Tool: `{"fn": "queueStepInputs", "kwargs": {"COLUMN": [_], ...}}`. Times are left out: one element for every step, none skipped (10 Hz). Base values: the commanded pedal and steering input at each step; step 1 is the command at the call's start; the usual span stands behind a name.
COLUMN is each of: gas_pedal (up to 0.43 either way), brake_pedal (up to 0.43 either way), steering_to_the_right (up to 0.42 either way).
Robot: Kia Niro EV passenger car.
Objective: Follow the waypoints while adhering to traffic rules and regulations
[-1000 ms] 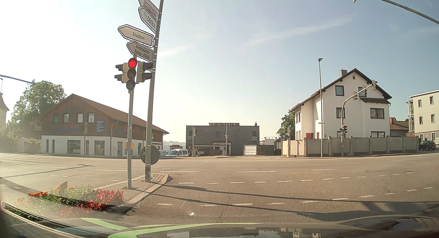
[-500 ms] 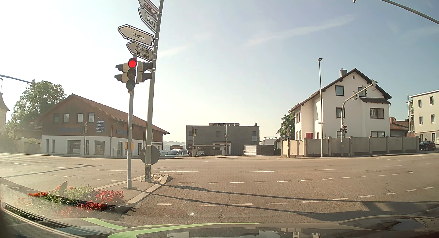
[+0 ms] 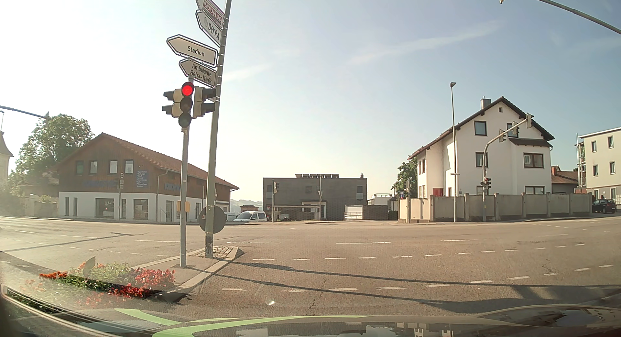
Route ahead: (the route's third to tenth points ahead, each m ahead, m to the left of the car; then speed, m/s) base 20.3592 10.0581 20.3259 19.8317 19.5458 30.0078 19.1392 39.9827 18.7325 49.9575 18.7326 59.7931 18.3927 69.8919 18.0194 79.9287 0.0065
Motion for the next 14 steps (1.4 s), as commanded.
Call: {"fn": "queueStepInputs", "kwargs": {"gas_pedal": [0.0, 0.0, 0.0, 0.0, 0.0, 0.0, 0.0, 0.0, 0.0, 0.0, 0.0, 0.0, 0.0, 0.047], "brake_pedal": [0.299, 0.299, 0.299, 0.299, 0.299, 0.299, 0.299, 0.299, 0.299, 0.299, 0.079, 0.0, 0.0, 0.0], "steering_to_the_right": [0.006, 0.006, 0.007, 0.006, 0.007, 0.007, 0.007, 0.007, 0.007, 0.006, 0.006, 0.007, 0.007, 0.006]}}
